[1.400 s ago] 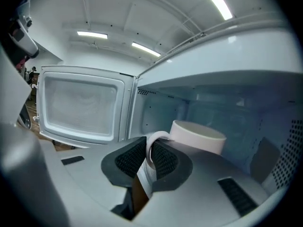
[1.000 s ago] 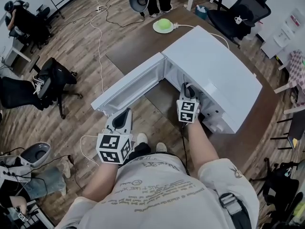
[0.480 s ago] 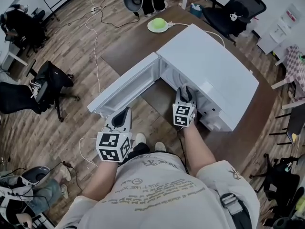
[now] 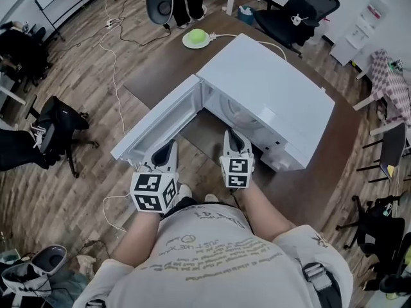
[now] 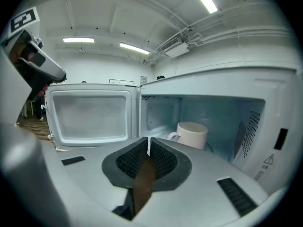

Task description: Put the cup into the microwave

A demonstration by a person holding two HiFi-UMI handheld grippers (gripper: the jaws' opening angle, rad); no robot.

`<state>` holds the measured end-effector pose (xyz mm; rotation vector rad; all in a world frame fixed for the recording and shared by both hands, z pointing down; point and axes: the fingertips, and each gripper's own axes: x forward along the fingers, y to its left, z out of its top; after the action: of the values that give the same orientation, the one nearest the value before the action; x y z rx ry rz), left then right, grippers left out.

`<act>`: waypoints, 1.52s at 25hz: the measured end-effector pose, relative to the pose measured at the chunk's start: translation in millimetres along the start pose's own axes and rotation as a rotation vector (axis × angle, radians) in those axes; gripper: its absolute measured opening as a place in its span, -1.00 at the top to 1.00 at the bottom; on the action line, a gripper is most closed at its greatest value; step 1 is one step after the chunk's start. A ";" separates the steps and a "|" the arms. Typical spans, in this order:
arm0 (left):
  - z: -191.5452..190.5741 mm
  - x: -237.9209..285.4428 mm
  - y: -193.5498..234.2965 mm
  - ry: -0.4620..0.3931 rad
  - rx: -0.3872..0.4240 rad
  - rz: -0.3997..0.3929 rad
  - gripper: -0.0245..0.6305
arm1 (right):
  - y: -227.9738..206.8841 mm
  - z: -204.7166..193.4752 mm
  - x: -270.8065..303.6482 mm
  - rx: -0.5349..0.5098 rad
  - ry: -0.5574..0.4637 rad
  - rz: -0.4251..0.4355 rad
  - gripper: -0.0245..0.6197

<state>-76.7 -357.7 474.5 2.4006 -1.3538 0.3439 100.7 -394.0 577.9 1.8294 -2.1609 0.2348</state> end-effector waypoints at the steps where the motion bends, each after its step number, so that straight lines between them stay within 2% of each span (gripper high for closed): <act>1: 2.1 2.6 -2.3 -0.004 0.001 -0.011 0.88 | 3.9 8.2 -4.8 0.011 -0.009 0.012 0.83; 7: 13.0 17.2 -17.0 -0.027 0.010 -0.077 0.88 | 28.1 76.5 -30.9 0.062 -0.096 0.067 0.83; 13: 25.7 27.9 -27.5 -0.059 0.019 -0.126 0.88 | 33.1 141.9 -53.7 0.067 -0.181 0.075 0.87; 16: 31.4 32.7 -29.5 -0.069 0.024 -0.142 0.88 | 36.2 162.5 -61.8 0.057 -0.215 0.089 0.87; 23: 38.8 40.0 -31.3 -0.077 0.037 -0.177 0.88 | 43.8 160.7 -60.5 0.035 -0.199 0.096 0.88; 38: 42.0 50.6 -21.4 -0.068 0.038 -0.184 0.88 | 49.5 155.9 -46.4 0.039 -0.182 0.105 0.88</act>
<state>-31.1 -404.4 451.6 2.5657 -1.1508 0.2427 39.9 -390.8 419.2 1.8237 -2.3957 0.1382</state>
